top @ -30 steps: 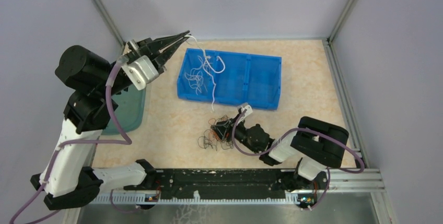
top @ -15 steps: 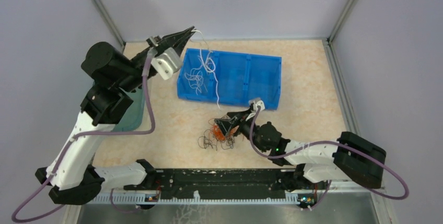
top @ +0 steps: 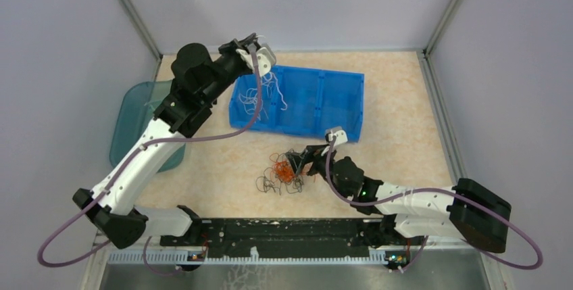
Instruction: Untangle the cables
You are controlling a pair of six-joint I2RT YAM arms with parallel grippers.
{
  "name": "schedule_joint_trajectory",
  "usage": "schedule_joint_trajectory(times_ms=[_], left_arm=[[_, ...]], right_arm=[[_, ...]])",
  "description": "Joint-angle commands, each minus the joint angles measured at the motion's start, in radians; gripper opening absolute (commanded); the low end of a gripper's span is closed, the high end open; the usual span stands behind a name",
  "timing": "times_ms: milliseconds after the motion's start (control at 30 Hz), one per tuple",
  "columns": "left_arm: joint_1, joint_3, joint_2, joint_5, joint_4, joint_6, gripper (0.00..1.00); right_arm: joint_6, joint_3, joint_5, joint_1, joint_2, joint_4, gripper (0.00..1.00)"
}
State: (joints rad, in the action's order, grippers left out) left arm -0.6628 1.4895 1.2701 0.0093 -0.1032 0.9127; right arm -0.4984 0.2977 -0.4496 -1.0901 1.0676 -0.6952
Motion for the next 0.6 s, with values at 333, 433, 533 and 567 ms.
schedule_joint_trajectory(times_ms=[333,433,533,567], left_arm=[[0.22,0.042,0.124,-0.005,0.221,-0.003,0.0],[0.231,0.069,0.142,-0.008,0.264,0.002,0.0],[0.243,0.105,0.164,-0.019,0.314,0.007,0.0],[0.246,0.12,0.172,-0.021,0.331,0.003,0.0]], right_arm=[[-0.012,0.032,-0.051,0.024,-0.068,0.065,0.84],[-0.016,0.03,-0.046,0.027,-0.065,0.063,0.84],[-0.018,0.028,-0.044,0.027,-0.063,0.061,0.84],[-0.019,0.028,-0.044,0.027,-0.063,0.06,0.84]])
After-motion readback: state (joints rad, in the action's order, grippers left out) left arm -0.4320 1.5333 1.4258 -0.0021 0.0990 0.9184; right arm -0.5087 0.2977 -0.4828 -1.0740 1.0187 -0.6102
